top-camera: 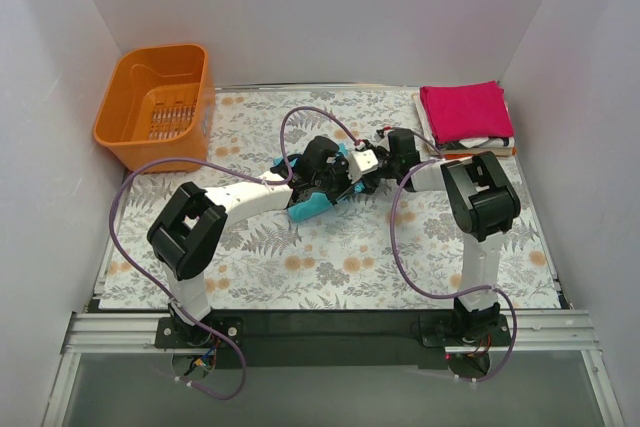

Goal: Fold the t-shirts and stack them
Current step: Neatly place the folded tshirt to the corner

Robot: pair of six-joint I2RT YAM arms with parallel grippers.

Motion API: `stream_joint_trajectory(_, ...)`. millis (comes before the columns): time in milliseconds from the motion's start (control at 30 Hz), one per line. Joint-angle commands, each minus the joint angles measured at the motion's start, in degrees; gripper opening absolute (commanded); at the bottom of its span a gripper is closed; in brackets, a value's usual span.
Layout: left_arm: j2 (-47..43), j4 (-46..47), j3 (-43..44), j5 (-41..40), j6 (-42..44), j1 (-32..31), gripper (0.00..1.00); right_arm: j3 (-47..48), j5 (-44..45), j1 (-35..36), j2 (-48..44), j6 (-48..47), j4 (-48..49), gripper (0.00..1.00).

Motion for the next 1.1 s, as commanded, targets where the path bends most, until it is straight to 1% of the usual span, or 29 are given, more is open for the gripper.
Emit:
stream_joint_trajectory(0,-1.22,1.2,1.83,1.14,-0.83,0.42,0.0,1.56,4.5,0.27,2.14,-0.75,2.49,0.62)
stream_joint_trajectory(100,-1.13,1.11,1.91,1.22,-0.91,0.5,0.0,2.09,6.0,0.27,3.37,-1.19,3.19,0.61)
stream_joint_trajectory(200,-1.04,1.02,1.74,1.4,-0.83,0.77,0.0,2.35,6.26,0.53,4.6,-1.2,3.72,0.57)
stream_joint_trajectory(267,-1.04,0.93,1.82,1.31,-1.09,0.86,0.0,2.35,7.31,1.06,4.78,-1.9,3.99,0.49)
stream_joint_trajectory(300,-0.96,0.93,1.91,1.49,-1.18,0.86,0.0,2.44,7.23,1.32,5.04,-2.25,4.16,0.38)
stream_joint_trajectory(367,-0.87,1.02,1.91,1.58,-1.35,0.94,0.0,3.05,6.97,1.68,5.48,-2.78,4.16,0.31)
stream_joint_trajectory(400,-0.87,1.02,1.83,1.49,-1.35,0.94,0.0,3.58,6.88,1.94,5.83,-3.21,4.16,0.24)
stream_joint_trajectory(433,-0.78,0.93,1.91,1.49,-1.53,0.94,0.0,3.84,6.88,1.94,5.92,-4.78,4.08,0.13)
stream_joint_trajectory(467,-0.78,0.93,1.91,1.31,-1.44,0.94,0.0,4.19,6.79,1.94,5.92,-5.67,3.9,0.05)
stream_joint_trajectory(500,-0.95,0.93,1.91,0.96,-1.88,0.94,0.0,4.89,6.53,1.86,5.57,-6.72,3.72,0.01)
stream_joint_trajectory(533,-1.22,0.67,2.0,0.53,-2.32,1.2,0.05,5.16,6.44,1.68,5.05,-7.78,2.68,0.01)
stream_joint_trajectory(567,-1.48,0.32,2.26,0.7,-2.76,1.47,0.19,5.43,6.61,1.68,4.26,-11.01,1.62,0.01)
stream_joint_trajectory(600,-2.61,-1.07,2.44,1.13,-3.72,1.82,0.25,6.12,7.14,1.68,3.38,-13.21,-0.04,0.01)
stream_joint_trajectory(633,-3.32,-2.13,2.7,1.83,-4.16,2.69,0.3,8.05,8.19,1.68,1.8,-15.59,-4.06,0.01)
stream_joint_trajectory(667,-4.2,-2.93,2.88,3.75,-4.6,3.31,0.34,9.37,8.8,1.59,1.18,-21.53,-6.53,0.01)
stream_joint_trajectory(700,-6.03,-4.94,3.31,4.9,-4.95,3.93,0.39,10.69,9.59,1.68,0.65,-24.54,-9.26,0.01)
stream_joint_trajectory(733,-7.1,-6.0,3.67,5.7,-6.35,5.5,0.43,13.57,11.43,1.68,-0.22,-28.23,-14.68,0.01)
stream_joint_trajectory(767,-8.15,-6.71,3.93,7.27,-7.15,6.3,0.43,14.65,12.49,1.68,-0.67,-31.31,-17.0,0.01)
stream_joint_trajectory(800,-10.16,-8.19,4.54,7.72,-8.11,7.17,0.48,15.53,13.46,1.59,-0.93,-37.0,-19.11,0.01)
stream_joint_trajectory(833,-11.14,-8.99,4.9,7.73,-8.82,8.66,0.49,16.58,15.3,1.5,-1.63,-39.58,-23.39,0.01)
stream_joint_trajectory(900,-13.59,-11.44,5.6,6.33,-9.35,9.64,0.5,18.34,17.06,1.59,-2.6,-44.94,-26.41,0.01)
stream_joint_trajectory(933,-14.57,-12.07,5.6,5.89,-9.53,10.69,0.5,18.61,19.07,1.5,-3.65,-49.4,-28.86,0.01)
stream_joint_trajectory(1067,-18.79,-13.65,4.03,3.16,-9.35,12.45,0.51,21.15,24.45,1.5,-5.77,-59.1,-34.5,0.01)
